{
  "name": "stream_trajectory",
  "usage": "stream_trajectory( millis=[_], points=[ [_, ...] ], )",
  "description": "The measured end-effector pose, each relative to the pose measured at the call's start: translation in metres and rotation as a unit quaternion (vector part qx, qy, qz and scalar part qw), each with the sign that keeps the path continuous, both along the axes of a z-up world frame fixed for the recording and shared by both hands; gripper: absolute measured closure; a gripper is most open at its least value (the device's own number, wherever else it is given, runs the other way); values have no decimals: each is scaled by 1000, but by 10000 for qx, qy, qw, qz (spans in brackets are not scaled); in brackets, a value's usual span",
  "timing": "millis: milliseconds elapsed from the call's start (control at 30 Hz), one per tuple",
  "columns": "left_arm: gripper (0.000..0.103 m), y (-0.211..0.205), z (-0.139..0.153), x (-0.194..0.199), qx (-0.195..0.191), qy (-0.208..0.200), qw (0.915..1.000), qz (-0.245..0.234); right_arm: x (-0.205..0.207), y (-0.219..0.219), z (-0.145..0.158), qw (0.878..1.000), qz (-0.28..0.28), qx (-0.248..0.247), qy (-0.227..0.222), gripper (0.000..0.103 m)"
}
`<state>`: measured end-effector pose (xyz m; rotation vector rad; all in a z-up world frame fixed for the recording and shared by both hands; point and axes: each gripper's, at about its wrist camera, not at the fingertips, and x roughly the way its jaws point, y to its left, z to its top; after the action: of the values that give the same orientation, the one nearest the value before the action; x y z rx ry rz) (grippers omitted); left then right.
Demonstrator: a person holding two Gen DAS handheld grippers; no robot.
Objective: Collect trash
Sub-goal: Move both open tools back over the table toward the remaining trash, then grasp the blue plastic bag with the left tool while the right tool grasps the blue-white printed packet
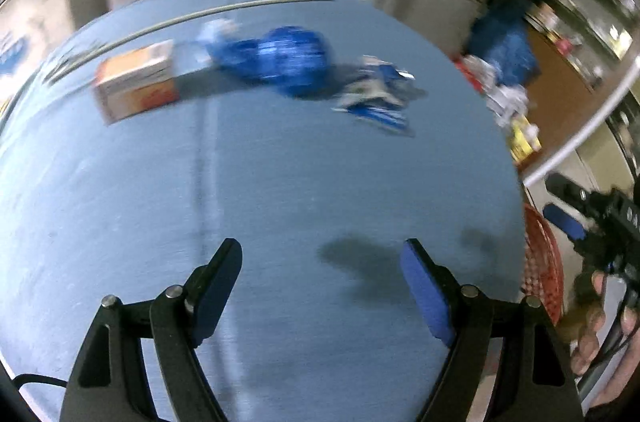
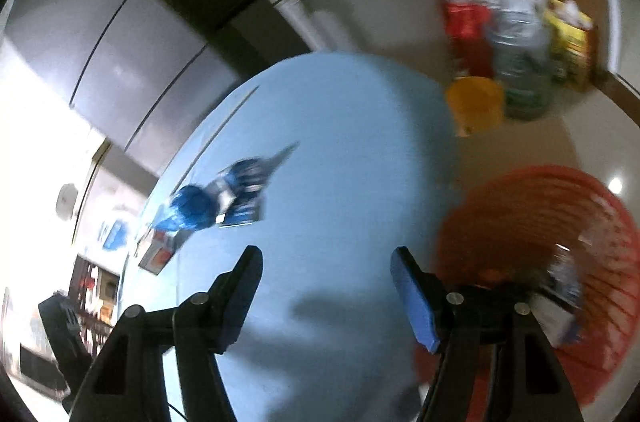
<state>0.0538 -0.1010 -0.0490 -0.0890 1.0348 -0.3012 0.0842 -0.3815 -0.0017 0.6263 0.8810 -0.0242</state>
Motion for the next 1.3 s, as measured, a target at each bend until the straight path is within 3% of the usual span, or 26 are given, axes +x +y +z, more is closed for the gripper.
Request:
stream_trajectory(
  millis=[300, 533, 667, 800, 1067, 1133, 1233, 1300],
  points=[
    [21, 51, -7, 1, 94, -117, 9994, 325, 120, 78, -24, 9993, 300, -74, 190, 28],
    [21, 71, -17, 14, 119, 8, 9986, 520, 172, 101, -48, 9977, 329, -279, 516, 28],
    [21, 77, -16, 23, 104, 18, 9980, 619, 188, 111, -49, 9945, 626, -656, 521, 27],
    [21, 76, -10, 40, 62, -59, 9977, 678, 186, 129, -50, 9862, 1097, -1171, 399, 36],
    [21, 56, 8, 70, 98, -264, 9978, 601, 160, 117, -51, 9859, 1374, -935, 186, 47],
    [21, 49, 13, 80, 52, -302, 9979, 571, 163, 119, -50, 9855, 1392, -956, 163, 46],
    [21, 40, 23, 96, -77, -351, 9980, 525, 172, 121, -55, 9859, 1317, -1019, 139, 32],
    [21, 41, 31, 102, -177, -463, 9968, 619, 174, 126, -53, 9837, 1436, -1071, 128, 30]
  ],
)
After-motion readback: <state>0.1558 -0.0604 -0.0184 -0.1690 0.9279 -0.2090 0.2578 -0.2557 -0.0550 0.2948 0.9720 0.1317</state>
